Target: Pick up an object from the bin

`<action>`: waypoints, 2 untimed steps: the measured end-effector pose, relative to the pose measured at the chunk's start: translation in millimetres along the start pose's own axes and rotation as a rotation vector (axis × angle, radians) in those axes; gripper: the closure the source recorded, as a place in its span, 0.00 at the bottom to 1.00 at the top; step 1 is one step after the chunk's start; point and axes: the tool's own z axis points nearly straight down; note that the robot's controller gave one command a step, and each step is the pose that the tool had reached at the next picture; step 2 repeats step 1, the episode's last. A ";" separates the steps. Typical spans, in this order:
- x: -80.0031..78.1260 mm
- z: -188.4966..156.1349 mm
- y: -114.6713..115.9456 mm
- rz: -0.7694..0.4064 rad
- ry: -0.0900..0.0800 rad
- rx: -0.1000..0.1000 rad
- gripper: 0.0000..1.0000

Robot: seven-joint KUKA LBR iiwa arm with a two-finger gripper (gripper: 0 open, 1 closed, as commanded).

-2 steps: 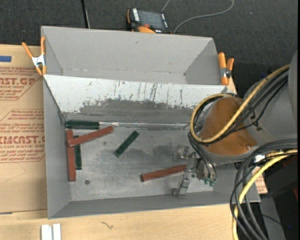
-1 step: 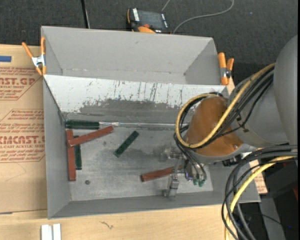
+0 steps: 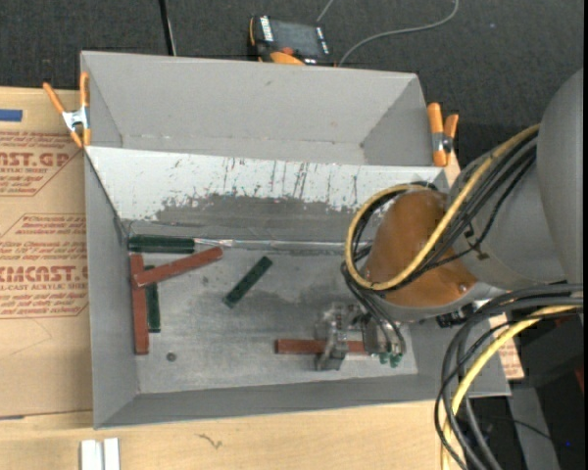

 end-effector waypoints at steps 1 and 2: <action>-0.8 -48.0 0.8 0.000 -0.003 -0.001 1.00; -0.8 -48.0 0.8 0.000 -0.003 -0.001 1.00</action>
Offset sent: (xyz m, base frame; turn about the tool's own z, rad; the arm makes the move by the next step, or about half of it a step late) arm -0.0001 0.0001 0.0461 0.0000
